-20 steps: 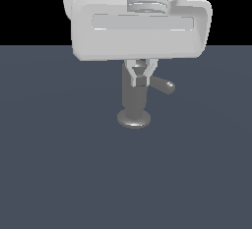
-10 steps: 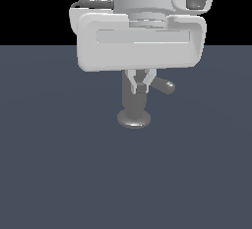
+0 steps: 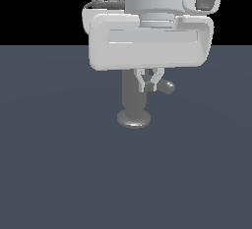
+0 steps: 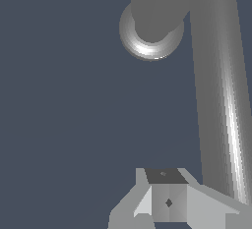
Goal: Turn on the faucet by rotating a designated handle.
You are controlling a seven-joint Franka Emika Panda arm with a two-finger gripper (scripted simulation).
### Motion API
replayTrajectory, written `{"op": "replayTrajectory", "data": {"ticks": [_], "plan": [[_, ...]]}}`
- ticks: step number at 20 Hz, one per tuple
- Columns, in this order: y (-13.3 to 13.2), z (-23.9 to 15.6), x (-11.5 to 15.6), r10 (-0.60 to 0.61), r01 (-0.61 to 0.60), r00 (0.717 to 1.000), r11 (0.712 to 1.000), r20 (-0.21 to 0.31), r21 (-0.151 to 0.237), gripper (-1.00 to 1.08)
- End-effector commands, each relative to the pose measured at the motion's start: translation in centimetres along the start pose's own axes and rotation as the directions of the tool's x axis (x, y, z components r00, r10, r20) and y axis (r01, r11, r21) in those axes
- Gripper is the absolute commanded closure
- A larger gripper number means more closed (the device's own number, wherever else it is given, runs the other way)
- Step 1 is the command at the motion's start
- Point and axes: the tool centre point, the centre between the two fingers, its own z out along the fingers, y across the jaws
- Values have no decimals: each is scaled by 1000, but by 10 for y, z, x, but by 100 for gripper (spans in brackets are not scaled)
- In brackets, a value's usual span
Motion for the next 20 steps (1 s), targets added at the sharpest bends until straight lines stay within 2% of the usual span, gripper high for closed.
{"op": "replayTrajectory", "data": {"ticks": [1,20], "plan": [[11,0,2,0,0,1000,1000,0,0,108],[93,0,15,0,0,1000,1000,0,0,108]]}}
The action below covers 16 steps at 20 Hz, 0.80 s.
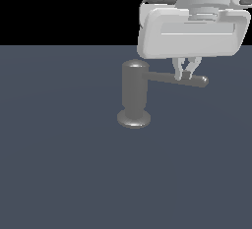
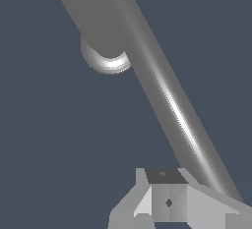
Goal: Turn on the faucet by rotating a designated handle.
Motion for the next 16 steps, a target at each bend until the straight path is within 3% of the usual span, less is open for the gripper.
{"op": "replayTrajectory", "data": {"ticks": [1,14,15,16], "plan": [[10,13,-5,3,-4,1000,1000,28,9,108],[61,14,4,3,-4,1000,1000,28,9,108],[61,14,4,3,-4,1000,1000,28,9,108],[44,1,20,-36,36,999,999,-1,-1,108]]}}
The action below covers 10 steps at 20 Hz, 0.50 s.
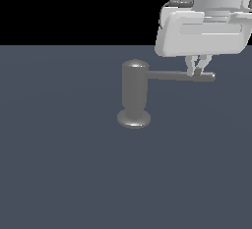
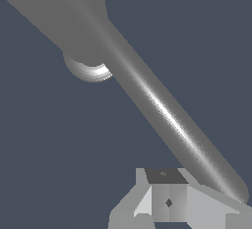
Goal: Turn on the faucet by rotating a designated handle.
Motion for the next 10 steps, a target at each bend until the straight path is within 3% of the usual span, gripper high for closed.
{"op": "replayTrajectory", "data": {"ticks": [1,10], "plan": [[2,1,2,1,-1,1000,1000,2,1,108],[22,4,22,7,-7,1000,1000,7,3,108]]}}
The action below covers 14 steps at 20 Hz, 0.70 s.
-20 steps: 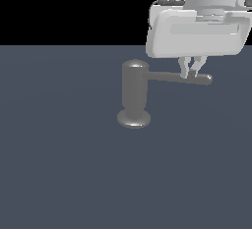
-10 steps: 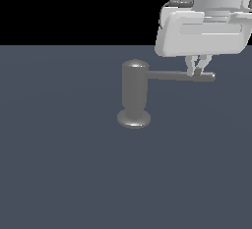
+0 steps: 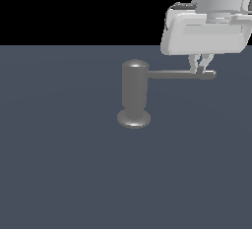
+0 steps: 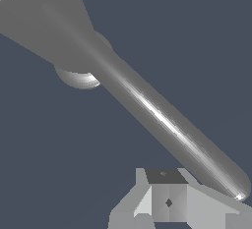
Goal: Turn on the faucet by rotating a designated handle.
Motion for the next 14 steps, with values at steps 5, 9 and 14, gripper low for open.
{"op": "replayTrajectory", "data": {"ticks": [5,9,14], "plan": [[12,5,18,-3,3,1000,1000,6,0,108],[20,6,26,0,0,1000,1000,8,1,108],[31,8,37,3,-3,1000,1000,10,2,108]]}}
